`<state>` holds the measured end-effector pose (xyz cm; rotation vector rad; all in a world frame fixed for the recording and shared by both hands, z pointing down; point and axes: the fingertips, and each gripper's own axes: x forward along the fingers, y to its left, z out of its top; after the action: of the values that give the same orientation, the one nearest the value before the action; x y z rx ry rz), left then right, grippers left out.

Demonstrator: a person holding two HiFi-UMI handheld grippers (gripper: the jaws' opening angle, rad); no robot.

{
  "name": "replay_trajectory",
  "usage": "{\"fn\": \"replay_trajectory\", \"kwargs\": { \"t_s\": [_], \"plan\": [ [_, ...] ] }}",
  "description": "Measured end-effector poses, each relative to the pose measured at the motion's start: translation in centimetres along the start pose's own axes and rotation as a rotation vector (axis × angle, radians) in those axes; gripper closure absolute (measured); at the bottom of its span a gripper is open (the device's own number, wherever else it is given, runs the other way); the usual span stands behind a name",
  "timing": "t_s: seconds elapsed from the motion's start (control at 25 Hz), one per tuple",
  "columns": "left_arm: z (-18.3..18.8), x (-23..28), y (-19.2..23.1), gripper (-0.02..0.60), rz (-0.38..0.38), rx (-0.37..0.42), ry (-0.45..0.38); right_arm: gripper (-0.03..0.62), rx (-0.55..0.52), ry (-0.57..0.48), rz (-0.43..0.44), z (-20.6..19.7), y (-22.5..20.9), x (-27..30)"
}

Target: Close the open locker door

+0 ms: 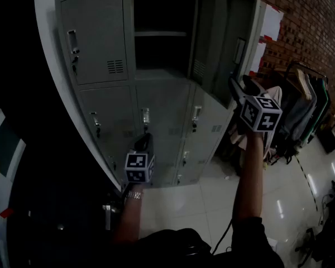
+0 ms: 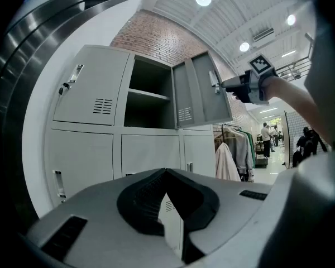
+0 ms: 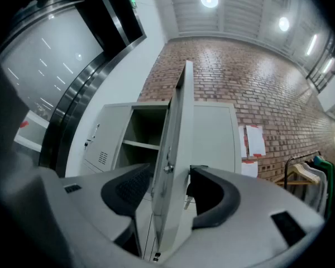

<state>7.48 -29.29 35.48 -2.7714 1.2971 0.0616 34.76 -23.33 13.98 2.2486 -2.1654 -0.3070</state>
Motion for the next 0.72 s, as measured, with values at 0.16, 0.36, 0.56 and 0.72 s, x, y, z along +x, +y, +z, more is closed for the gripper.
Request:
{"fn": "replay_trajectory", "kwargs": {
  "t_s": [0.16, 0.36, 0.56, 0.72],
  "plan": [
    [0.1, -0.6, 0.2, 0.589, 0.008, 0.012, -0.002, 0.375, 0.003, 0.019, -0.048, -1.2, 0.1, 0.5],
    [0.2, -1.6, 1.8, 0.589, 0.035, 0.028, 0.008, 0.395, -0.004, -0.011, 0.029, -0.3, 3.9, 0.4],
    [0.6, -2.6, 3.0, 0.589, 0.048, 0.029, -0.004, 0.442, -0.043, -0.037, 0.128, 0.5, 9.4, 1.3],
    [0.1, -3.7, 4.2, 0.589, 0.047, 0.035, 0.009, 0.451, -0.041, -0.064, 0.207, 0.9, 14.1, 2.2]
  ]
}}
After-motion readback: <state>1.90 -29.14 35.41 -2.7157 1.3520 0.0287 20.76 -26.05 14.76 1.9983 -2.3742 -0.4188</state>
